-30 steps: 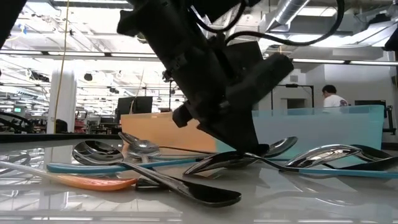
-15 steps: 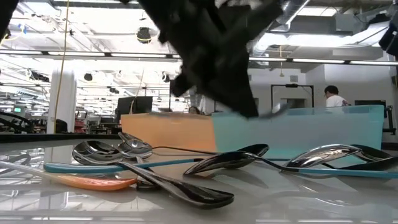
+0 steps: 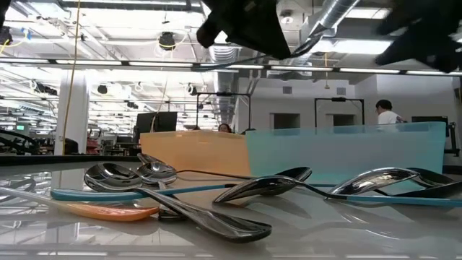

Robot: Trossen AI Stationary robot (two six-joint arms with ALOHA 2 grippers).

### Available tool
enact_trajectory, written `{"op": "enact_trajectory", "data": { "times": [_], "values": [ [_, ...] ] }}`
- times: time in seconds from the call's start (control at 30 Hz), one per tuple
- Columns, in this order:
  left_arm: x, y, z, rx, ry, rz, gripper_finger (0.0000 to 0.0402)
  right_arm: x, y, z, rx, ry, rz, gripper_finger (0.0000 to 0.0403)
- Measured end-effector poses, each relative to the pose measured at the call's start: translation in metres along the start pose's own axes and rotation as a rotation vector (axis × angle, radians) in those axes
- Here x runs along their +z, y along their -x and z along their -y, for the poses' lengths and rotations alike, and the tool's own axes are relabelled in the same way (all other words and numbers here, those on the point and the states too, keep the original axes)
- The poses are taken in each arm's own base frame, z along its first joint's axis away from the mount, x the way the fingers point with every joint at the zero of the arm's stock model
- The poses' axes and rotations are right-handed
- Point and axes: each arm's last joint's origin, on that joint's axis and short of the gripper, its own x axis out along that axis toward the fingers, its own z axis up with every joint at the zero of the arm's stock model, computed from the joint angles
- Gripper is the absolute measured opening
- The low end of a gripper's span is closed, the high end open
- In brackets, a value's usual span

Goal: Sort silverware by color (type)
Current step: Put the blue spoon into the blue bin

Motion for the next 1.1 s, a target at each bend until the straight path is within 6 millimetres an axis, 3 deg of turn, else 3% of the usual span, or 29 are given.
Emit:
{"op": "enact_trajectory", "data": {
  "times": [0.17,0.37,0.8,1.1],
  "values": [
    [-0.001,0.002,0.002,0.006,-0.038,0.006,0.0002,0.028,-0.018,0.005,-0.025,-0.124,0.105,0.0191],
    [0.000,0.002,0.000,0.049,-0.038,0.025,0.0002,0.057,-0.029,0.005,0.018,-0.088,0.226,0.0191],
    [0.001,0.002,0.000,0.074,-0.034,0.040,0.0002,0.076,-0.039,0.017,-0.029,-0.128,0.271,0.0185],
    [0.003,-0.003,-0.006,0.100,-0.026,0.042,0.0002,0.080,-0.043,0.023,-0.029,-0.125,0.212,0.0122]
  ]
}}
